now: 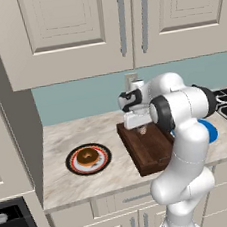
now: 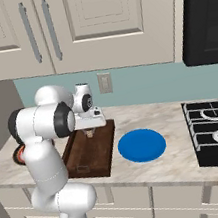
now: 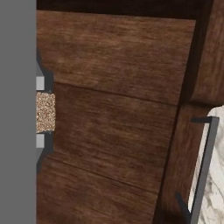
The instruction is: Move the dessert items from the plates to the tray.
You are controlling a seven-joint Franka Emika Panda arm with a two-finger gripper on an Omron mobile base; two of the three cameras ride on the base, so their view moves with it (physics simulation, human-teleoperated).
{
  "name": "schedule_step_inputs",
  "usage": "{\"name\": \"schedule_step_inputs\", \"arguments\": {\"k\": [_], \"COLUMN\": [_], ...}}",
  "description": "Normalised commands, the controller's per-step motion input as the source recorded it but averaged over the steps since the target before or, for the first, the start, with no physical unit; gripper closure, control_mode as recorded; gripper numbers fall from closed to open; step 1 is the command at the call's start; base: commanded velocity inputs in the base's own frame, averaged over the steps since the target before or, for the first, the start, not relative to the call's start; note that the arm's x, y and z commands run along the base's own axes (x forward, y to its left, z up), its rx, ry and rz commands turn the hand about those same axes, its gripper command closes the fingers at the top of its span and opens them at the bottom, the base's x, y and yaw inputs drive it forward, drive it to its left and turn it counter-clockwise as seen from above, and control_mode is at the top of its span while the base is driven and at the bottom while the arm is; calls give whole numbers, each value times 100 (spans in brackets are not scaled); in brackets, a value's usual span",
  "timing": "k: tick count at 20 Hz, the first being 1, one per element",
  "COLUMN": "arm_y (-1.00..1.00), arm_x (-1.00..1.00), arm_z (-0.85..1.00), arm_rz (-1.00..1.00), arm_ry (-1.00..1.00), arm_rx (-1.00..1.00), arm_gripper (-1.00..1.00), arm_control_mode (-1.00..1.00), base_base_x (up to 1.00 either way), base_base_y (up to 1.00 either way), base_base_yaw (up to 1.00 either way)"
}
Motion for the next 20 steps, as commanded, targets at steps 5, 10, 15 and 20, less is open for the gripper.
{"name": "schedule_step_inputs", "arguments": {"k": [5, 10, 15, 20], "arm_y": [0, 0, 0, 0], "arm_x": [8, 0, 0, 0], "arm_z": [-15, -1, 0, 0], "arm_rz": [0, 0, 0, 0], "arm_ry": [0, 0, 0, 0], "arm_rx": [0, 0, 0, 0], "arm_gripper": [100, -100, -100, -100], "arm_control_mode": [-100, -100, -100, -100], "base_base_x": [0, 0, 0, 0], "base_base_y": [0, 0, 0, 0], "base_base_yaw": [0, 0, 0, 0]}}
